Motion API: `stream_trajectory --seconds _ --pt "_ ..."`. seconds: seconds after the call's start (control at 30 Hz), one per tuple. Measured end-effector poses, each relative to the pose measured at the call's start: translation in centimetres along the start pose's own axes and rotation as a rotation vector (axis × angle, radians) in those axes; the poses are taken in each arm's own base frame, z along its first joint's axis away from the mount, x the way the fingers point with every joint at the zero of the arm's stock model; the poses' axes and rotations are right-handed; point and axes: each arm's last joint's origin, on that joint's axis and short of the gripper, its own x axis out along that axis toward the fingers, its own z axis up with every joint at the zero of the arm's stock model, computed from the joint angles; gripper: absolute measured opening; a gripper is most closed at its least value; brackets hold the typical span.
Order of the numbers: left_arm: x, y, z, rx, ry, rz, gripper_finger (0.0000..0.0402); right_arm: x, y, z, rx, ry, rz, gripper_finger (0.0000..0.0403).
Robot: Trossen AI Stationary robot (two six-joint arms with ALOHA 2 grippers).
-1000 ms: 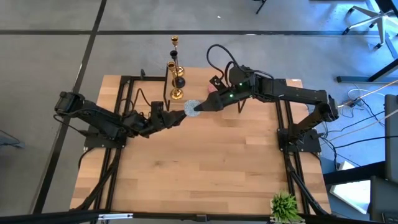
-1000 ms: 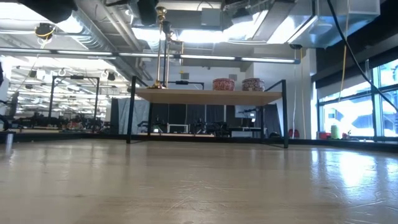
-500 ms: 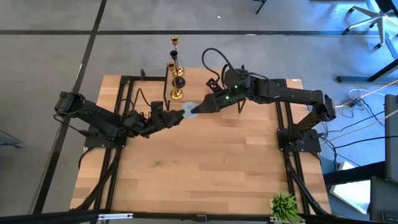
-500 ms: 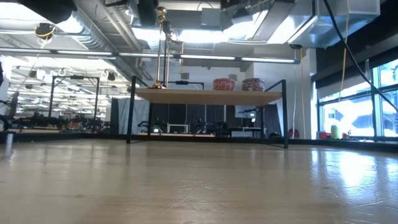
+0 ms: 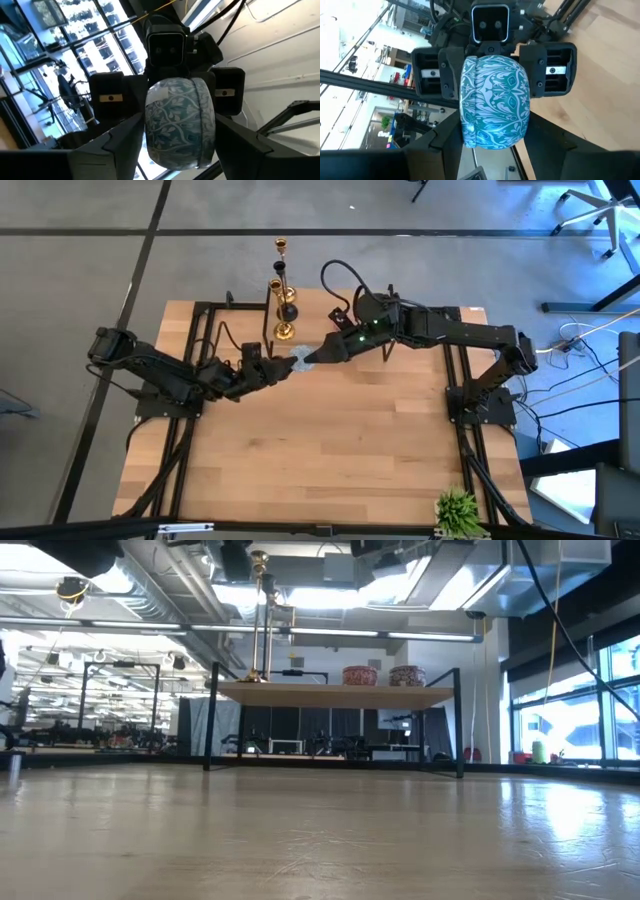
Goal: Pick & Place candle stick holders
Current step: Put the blue candle on the shelf
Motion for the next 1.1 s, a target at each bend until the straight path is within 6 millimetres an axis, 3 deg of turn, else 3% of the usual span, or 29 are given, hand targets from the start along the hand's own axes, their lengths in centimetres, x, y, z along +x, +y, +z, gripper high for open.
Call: stream_trajectory --seconds 0.2,0.47,0.7,0.87,1.0,1.1 --pt "0.0 -0.1 -0.1 0.002 0.016 -0.013 0.0230 -1.0 0.1 1.0 0.004 -0.109 -0.028 0.0179" --pt "-0.2 0.0 -0.5 -0.005 0.045 0.003 0.0232 -3.6 -2.0 4.9 0.054 -0.259 -0.093 0.0179" --pt "-0.8 -0.8 -1.6 0.005 0.077 -0.009 0.0230 -8.8 -7.3 10.1 0.189 -0.397 -0.285 0.0179" --pt "-1.5 -1.4 -2.4 0.014 0.077 0.005 0.0230 -12.8 -10.9 13.2 0.348 -0.457 -0.303 0.0179" --pt "-1.8 -1.6 -2.7 0.024 0.067 0.020 0.0230 -13.7 -12.9 14.7 0.447 -0.410 -0.233 0.0179" --pt "-1.8 -1.7 -2.8 0.023 0.057 0.029 0.0230 -13.3 -14.6 14.7 0.525 -0.357 -0.276 0.0179"
